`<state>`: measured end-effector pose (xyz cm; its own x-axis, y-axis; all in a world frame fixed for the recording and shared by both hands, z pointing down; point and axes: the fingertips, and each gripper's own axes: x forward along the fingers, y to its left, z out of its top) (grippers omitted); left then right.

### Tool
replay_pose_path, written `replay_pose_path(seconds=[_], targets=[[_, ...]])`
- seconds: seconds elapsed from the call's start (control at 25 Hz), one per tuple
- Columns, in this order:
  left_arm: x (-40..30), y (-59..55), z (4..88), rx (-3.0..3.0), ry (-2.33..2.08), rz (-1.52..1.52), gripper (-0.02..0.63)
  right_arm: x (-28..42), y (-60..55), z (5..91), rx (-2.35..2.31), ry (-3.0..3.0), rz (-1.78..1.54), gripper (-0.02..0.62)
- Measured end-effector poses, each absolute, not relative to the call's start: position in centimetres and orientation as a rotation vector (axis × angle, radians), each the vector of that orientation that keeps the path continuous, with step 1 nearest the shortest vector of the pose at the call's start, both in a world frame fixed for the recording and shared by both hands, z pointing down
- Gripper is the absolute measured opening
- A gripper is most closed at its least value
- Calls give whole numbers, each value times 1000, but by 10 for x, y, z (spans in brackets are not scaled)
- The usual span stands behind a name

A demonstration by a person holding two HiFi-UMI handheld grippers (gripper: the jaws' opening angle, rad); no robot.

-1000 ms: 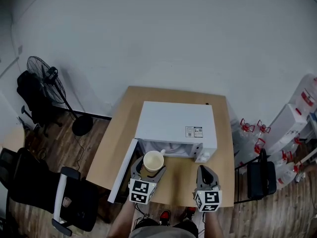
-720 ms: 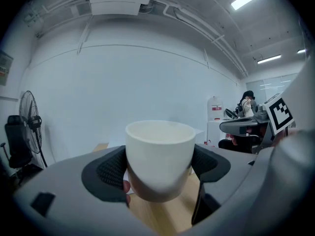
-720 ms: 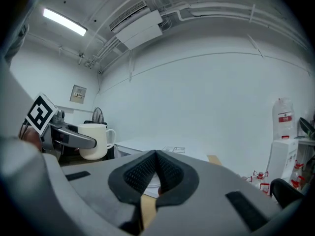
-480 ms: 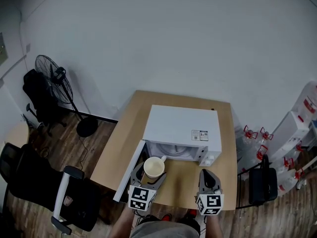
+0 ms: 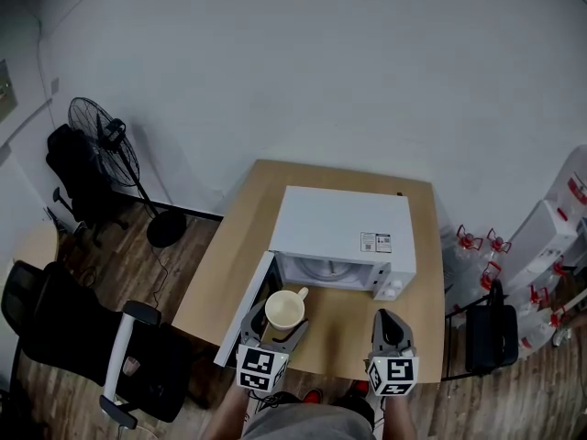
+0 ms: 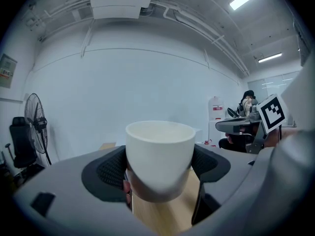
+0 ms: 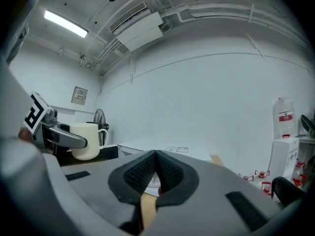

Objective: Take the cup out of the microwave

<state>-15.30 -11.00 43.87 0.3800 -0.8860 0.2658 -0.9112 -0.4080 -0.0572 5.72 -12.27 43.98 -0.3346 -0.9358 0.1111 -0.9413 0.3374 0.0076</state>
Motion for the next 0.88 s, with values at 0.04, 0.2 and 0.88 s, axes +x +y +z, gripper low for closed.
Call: replay_pose_path(seconds=[0.04,0.2,0.88], targets=[[-152,-110,439,2527,-1649,390,410,57,-123,440,1755,-2490,88,14],[-151,-110,440,2528,-1645,389,410,56,-121,441,1747,-2495,91,13],[-147,-110,445,2526,-1637,412,410,52,-121,441,1711,-2505,54,12]])
